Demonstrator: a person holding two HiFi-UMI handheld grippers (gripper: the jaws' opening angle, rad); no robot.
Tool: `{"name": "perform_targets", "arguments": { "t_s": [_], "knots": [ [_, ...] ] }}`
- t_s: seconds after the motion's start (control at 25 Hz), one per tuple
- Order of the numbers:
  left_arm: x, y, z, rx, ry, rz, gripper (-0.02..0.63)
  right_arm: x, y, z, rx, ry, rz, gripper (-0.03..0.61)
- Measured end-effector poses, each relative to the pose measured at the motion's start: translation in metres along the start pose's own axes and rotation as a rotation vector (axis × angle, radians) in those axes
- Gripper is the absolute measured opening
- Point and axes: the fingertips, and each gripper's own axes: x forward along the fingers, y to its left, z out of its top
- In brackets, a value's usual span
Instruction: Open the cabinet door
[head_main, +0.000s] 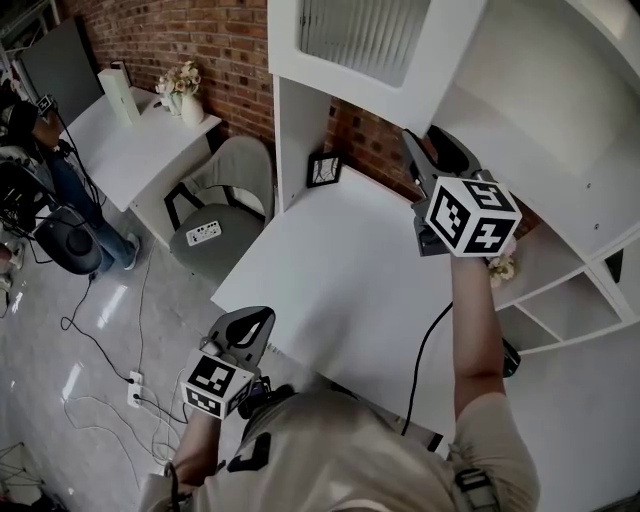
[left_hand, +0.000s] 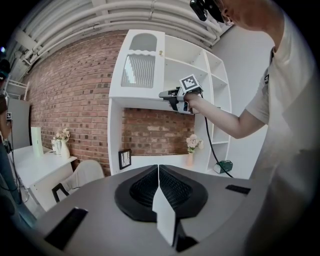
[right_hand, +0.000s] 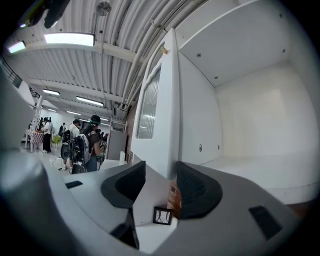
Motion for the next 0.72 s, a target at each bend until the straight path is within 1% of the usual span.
{"name": "perform_targets", "arguments": {
  "t_s": [0.12, 0.36, 0.56, 0.72],
  "knots": [
    [-0.001, 0.0, -0.001, 0.002, 0.004, 0.003, 0.021, -0.004, 0.004, 0.0, 0.025, -0.01, 0.038, 0.189],
    [0.003, -0.004, 0.003, 0.008, 0.003, -0.015, 0.021, -0.014, 0.019, 0.004, 0.082, -0.01, 0.185, 0.189],
    [0.004, -0.01, 0.002, 0.015, 0.005, -0.029, 0.021, -0.025, 0.029, 0.003, 0.055, -0.007, 0.274, 0.189],
    [0.005, -0.011, 0.003, 0.018, 0.005, -0.034, 0.021, -0.031, 0.037, 0.005, 0.078, -0.005, 0.359, 0.189]
  ]
}}
